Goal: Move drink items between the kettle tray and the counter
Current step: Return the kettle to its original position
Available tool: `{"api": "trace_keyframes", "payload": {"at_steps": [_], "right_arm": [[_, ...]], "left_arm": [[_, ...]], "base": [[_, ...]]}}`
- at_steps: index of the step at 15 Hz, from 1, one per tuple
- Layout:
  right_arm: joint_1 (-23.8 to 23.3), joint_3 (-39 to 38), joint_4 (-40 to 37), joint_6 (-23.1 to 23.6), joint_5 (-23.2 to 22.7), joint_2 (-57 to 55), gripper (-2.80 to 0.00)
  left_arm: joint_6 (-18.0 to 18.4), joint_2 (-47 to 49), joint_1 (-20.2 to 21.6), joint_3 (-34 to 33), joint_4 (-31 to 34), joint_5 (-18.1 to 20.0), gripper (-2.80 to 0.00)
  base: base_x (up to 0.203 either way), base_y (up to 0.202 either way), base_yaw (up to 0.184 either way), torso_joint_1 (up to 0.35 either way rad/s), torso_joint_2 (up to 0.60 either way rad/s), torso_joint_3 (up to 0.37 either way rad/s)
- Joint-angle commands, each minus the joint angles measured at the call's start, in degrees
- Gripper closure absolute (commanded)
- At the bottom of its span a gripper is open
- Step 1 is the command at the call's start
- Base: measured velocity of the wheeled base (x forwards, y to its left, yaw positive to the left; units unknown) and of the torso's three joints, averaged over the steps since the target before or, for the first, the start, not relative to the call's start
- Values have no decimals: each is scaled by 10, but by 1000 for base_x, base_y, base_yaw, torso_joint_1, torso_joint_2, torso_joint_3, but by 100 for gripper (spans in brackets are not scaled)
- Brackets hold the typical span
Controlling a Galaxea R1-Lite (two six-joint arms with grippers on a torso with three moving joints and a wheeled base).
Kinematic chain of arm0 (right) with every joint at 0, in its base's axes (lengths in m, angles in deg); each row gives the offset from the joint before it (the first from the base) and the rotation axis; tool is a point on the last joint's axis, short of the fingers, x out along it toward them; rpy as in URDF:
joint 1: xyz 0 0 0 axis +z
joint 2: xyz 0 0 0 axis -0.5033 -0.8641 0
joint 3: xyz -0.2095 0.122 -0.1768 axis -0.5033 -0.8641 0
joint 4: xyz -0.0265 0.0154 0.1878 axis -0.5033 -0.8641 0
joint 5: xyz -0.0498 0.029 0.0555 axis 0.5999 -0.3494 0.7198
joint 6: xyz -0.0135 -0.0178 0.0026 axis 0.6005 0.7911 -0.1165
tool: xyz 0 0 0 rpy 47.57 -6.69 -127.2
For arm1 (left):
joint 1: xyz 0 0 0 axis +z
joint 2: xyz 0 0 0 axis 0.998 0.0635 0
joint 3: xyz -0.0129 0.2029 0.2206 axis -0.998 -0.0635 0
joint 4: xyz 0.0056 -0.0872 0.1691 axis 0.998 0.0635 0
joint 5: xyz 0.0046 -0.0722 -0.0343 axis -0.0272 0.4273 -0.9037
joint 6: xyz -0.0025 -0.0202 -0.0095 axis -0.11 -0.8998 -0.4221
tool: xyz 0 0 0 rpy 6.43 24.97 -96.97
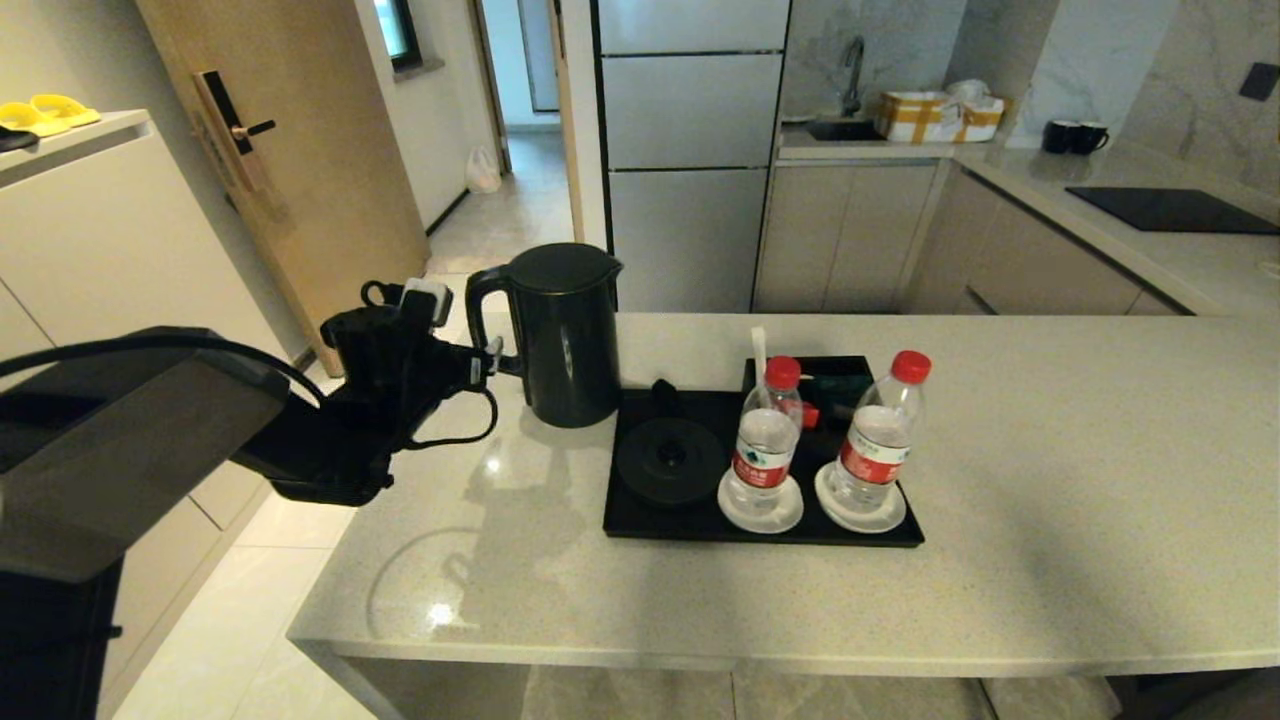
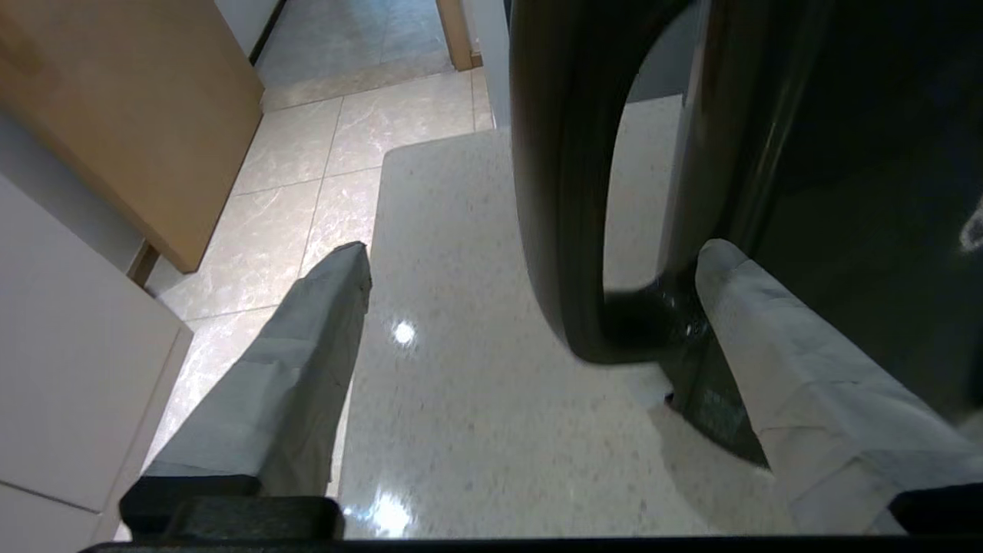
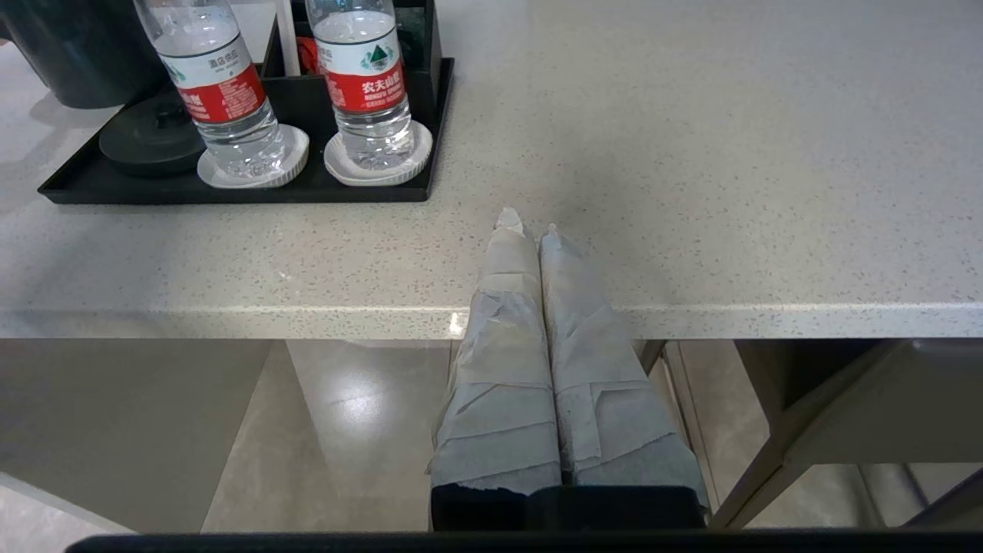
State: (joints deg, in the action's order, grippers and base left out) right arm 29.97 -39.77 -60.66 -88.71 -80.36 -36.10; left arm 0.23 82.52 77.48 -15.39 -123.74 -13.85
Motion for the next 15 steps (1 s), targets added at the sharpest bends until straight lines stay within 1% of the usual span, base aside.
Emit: {"api": "trace_keyframes", "payload": {"at_steps": [1,4,6,8,12,15], "right_arm": [[1,0,0,0,0,1,0],[0,0,0,0,-1,1,0],[0,1,0,1,0,1,0],[0,1,0,0,0,1,0],[1,1,0,0,0,1,0],[1,0,0,0,-1,1,0]], "left_arm": [[0,19,0,40,12,-1,-280],[0,43,0,84,38,-4,-280],[0,44,0,86,40,-4,-280],[0,74,0,139,59,-5,-280],[0,105,0,208,99,-6,-280],[0,116,0,225,110,-6,-280]], "base": [[0,0,0,0,0,0],[0,0,0,0,0,0],[0,0,0,0,0,0],[0,0,0,0,0,0],[0,0,0,0,0,0],[0,0,0,0,0,0]]}}
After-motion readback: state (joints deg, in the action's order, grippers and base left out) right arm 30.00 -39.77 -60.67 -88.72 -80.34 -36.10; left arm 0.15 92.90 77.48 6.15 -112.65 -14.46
